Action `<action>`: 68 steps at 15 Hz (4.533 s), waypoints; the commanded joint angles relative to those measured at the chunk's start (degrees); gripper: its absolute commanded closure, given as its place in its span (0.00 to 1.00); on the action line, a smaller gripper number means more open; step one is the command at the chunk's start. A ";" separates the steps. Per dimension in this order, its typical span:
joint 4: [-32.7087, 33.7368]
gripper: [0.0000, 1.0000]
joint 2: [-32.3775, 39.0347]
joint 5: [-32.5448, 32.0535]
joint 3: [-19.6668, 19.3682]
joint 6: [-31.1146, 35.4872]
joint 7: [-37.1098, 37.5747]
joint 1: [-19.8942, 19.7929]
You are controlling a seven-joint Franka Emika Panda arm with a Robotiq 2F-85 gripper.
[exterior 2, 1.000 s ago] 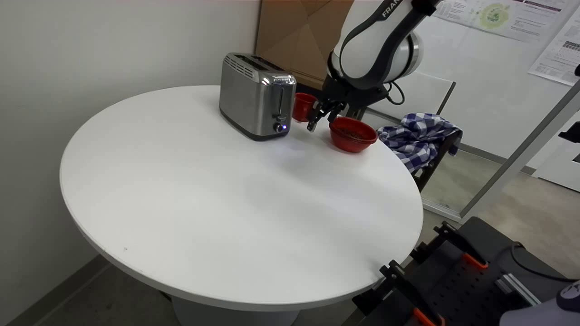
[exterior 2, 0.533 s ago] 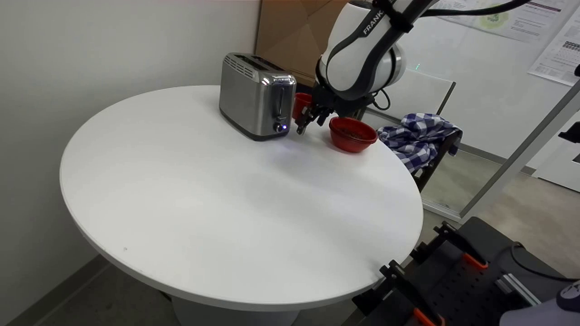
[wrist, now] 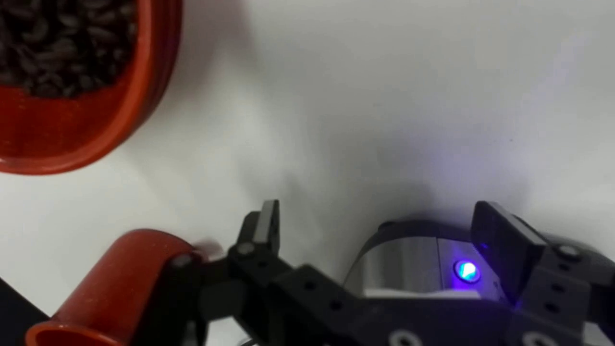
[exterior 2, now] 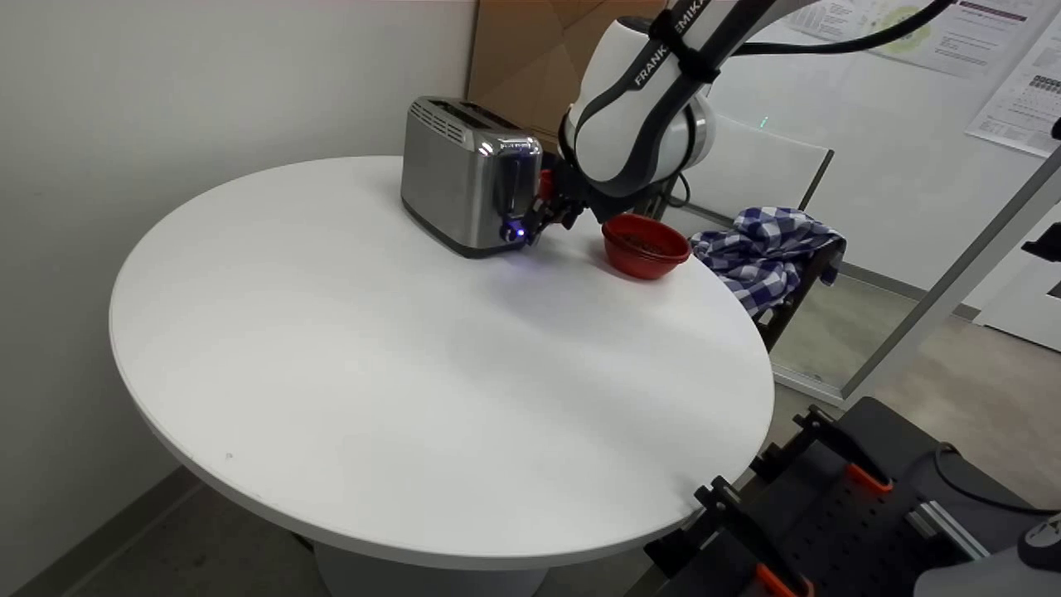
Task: Press the button to flick up the toaster lever.
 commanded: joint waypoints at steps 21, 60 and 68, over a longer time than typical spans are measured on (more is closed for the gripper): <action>-0.62 0.00 2.32 3.60 4.34 12.62 -1.78 -4.68; -2.68 0.00 4.81 2.54 9.88 21.83 -1.96 -11.79; -3.14 0.00 5.15 1.82 12.88 24.17 -1.58 -14.98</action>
